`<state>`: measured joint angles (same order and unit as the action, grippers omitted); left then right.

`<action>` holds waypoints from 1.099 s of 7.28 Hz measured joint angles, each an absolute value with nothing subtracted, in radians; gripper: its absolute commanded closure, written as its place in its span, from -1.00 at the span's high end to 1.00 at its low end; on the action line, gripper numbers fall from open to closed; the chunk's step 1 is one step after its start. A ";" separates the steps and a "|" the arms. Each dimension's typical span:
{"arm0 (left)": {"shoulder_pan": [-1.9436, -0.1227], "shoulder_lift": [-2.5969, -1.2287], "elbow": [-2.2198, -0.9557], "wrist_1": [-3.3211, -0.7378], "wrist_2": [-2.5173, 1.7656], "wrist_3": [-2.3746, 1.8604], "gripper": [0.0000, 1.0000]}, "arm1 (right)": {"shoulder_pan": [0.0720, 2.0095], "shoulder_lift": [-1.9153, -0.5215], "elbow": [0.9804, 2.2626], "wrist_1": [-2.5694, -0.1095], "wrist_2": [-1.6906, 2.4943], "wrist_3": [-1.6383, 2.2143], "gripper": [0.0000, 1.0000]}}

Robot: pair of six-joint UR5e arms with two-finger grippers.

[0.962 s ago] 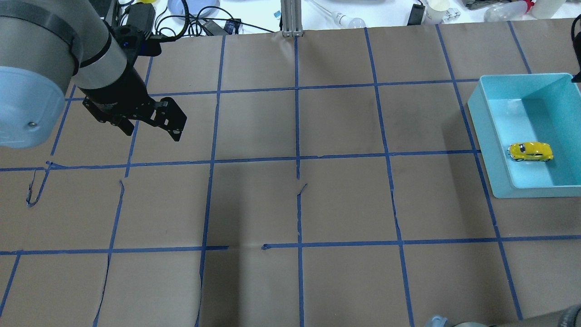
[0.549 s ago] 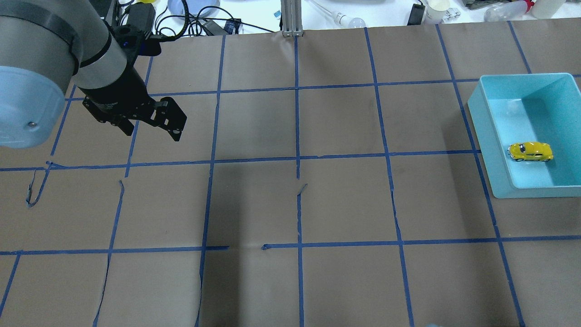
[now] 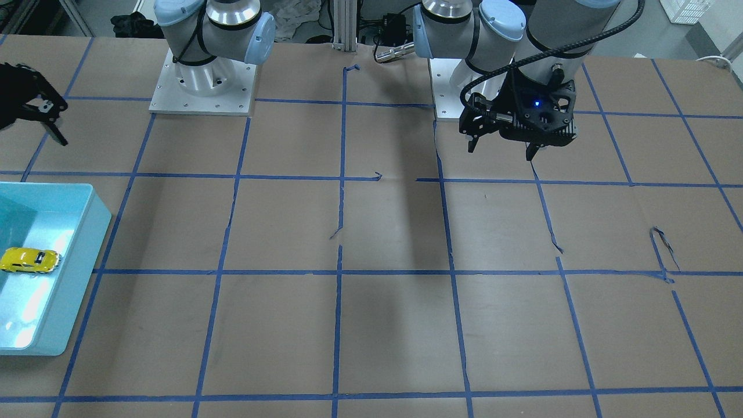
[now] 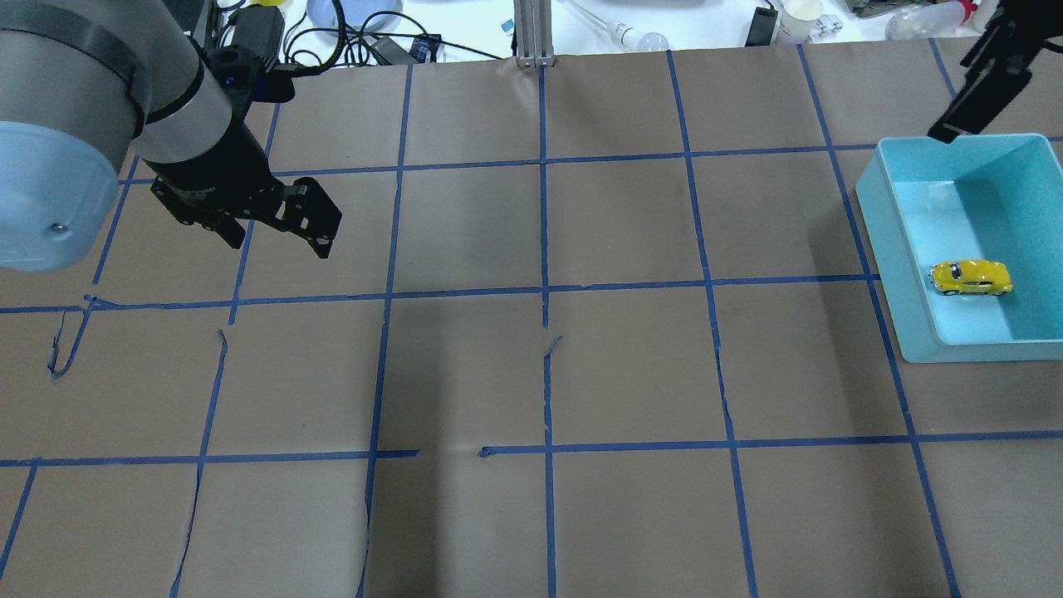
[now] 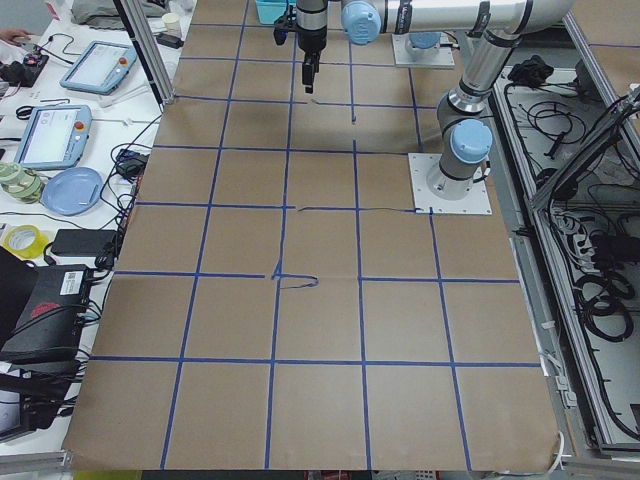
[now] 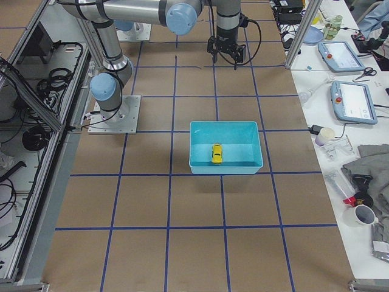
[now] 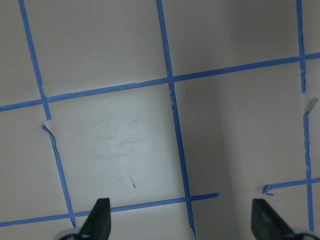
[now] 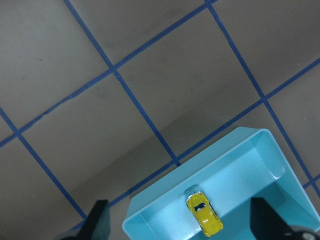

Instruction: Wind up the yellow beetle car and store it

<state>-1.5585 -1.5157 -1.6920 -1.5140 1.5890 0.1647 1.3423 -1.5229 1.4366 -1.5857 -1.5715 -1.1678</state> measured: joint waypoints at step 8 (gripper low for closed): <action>-1.559 -1.517 -1.692 -1.514 1.589 0.165 1.00 | 1.574 -1.507 1.433 -1.609 -1.572 -0.266 1.00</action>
